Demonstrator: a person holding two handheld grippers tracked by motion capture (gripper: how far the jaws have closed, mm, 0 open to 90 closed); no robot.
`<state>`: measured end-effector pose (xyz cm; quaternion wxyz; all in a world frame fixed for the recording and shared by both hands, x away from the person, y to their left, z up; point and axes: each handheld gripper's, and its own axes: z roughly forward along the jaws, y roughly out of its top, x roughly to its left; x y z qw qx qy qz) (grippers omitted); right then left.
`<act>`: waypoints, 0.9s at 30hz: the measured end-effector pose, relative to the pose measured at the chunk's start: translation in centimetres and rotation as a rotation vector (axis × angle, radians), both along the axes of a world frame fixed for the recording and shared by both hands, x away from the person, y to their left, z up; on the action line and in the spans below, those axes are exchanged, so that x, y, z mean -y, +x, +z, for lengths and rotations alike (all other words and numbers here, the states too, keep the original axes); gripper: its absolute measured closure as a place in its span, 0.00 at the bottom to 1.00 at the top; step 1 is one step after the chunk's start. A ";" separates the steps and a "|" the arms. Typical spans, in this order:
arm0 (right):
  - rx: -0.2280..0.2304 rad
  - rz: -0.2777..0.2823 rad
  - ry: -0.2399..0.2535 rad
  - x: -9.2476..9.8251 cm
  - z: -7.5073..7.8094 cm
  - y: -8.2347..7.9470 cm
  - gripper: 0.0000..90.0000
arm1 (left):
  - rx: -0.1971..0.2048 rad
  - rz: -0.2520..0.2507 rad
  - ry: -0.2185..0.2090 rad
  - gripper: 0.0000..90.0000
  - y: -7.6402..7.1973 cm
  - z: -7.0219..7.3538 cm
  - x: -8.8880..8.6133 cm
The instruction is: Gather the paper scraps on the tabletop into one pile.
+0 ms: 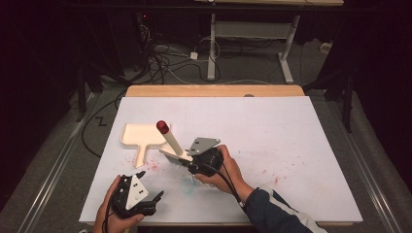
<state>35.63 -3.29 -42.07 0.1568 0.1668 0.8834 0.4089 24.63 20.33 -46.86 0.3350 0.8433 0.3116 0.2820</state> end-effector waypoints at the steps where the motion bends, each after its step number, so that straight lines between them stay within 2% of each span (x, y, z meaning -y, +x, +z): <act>1: 0.000 0.000 0.000 0.0 0.0 0.0 0.76 | -0.002 -0.009 0.008 0.18 0.0 -0.1 0.2; 2: -0.015 -0.001 -0.047 -0.1 -0.2 0.4 0.76 | -0.005 -0.018 0.018 0.18 0.0 -0.2 0.3; 4: -0.027 0.008 -0.073 0.4 0.1 0.6 0.76 | -0.011 -0.027 0.029 0.18 0.0 -0.3 0.5; 6: -0.027 0.006 -0.081 0.8 0.4 0.7 0.76 | -0.016 -0.028 0.031 0.18 0.0 -0.5 0.5; 8: -0.038 0.003 -0.101 2.3 1.3 0.6 0.76 | -0.020 -0.025 0.027 0.18 0.1 -0.5 0.5; 9: -0.038 0.003 -0.101 2.3 1.3 0.6 0.76 | -0.021 -0.024 0.028 0.18 0.1 -0.4 0.5; 13: -0.062 0.008 -0.126 4.2 2.0 0.1 0.76 | -0.022 -0.030 0.035 0.18 0.1 -0.5 0.7; 16: -0.058 0.002 -0.108 5.7 2.7 -0.3 0.76 | -0.029 -0.035 0.049 0.18 0.2 -0.6 0.9; 19: -0.057 -0.006 -0.061 7.0 3.5 -0.7 0.76 | -0.030 -0.038 0.049 0.18 0.3 -0.6 1.0; 22: -0.035 -0.001 0.000 8.2 4.0 -1.2 0.75 | -0.034 -0.041 0.054 0.18 0.4 -0.6 1.0; 26: -0.033 0.007 0.038 9.8 4.0 -1.5 0.75 | -0.035 -0.043 0.056 0.18 0.4 -0.7 1.1; 27: -0.027 0.009 0.029 10.1 3.8 -1.6 0.75 | -0.036 -0.044 0.056 0.18 0.4 -0.7 1.0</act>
